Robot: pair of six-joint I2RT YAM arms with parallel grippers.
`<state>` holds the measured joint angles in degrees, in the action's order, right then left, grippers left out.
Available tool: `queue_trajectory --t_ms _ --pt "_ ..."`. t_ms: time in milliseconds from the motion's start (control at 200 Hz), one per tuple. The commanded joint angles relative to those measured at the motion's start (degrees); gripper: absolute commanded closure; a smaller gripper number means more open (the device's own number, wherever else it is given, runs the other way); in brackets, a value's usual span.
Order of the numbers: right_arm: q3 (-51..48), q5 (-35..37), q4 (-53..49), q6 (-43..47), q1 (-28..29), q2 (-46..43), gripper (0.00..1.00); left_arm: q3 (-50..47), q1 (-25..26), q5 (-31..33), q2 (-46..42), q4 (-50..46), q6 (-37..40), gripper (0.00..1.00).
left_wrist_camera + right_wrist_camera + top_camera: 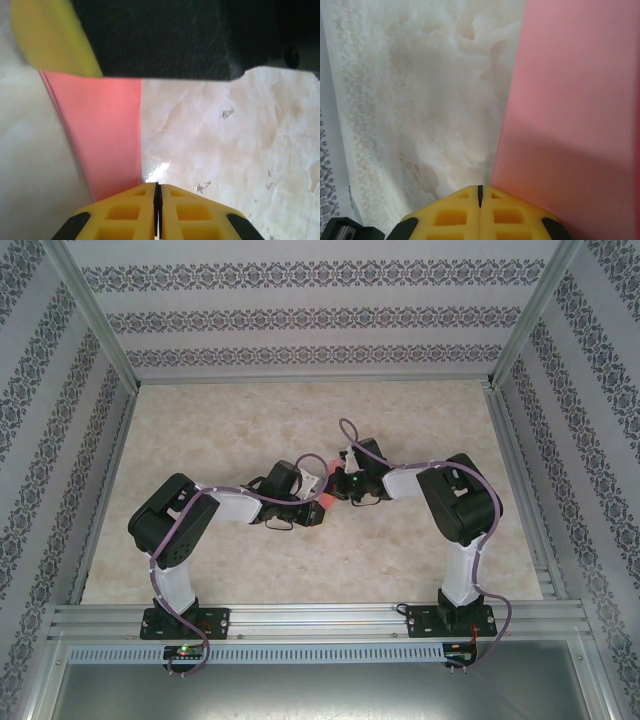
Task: Fold a paper plane with a square sheet of paper (pick it up from the middle)
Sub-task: Fold the wing for the fifth time at the center of the table.
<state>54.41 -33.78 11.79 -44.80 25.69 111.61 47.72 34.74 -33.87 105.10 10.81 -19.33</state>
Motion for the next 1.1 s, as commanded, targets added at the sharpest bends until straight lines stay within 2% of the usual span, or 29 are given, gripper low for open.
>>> queue_trajectory --t_ms 0,135,290,545,749,1094 --pt "-1.46 8.85 -2.86 -0.71 -2.51 -2.26 0.97 -3.73 0.06 0.28 1.93 -12.39 1.5 0.87" --pt "-1.24 10.6 -3.21 -1.18 -3.53 -3.97 0.97 -3.74 0.07 0.22 2.32 -12.65 1.96 0.87" --pt "-0.55 9.02 -3.66 -1.13 -3.9 -5.44 0.97 -3.38 0.06 0.03 2.78 -12.65 2.19 0.87" --pt "-1.92 7.71 -2.36 -4.42 0.87 -10.54 0.96 -3.0 0.06 -0.49 2.78 -12.65 2.83 0.87" --pt "-0.56 6.98 2.94 -8.02 2.34 -4.82 0.97 -2.33 0.01 -1.02 2.86 -13.21 3.38 0.87" --pt "3.64 8.4 0.19 -4.15 0.27 2.01 0.98 -3.0 -0.36 -1.03 1.93 -13.61 4.09 0.87"
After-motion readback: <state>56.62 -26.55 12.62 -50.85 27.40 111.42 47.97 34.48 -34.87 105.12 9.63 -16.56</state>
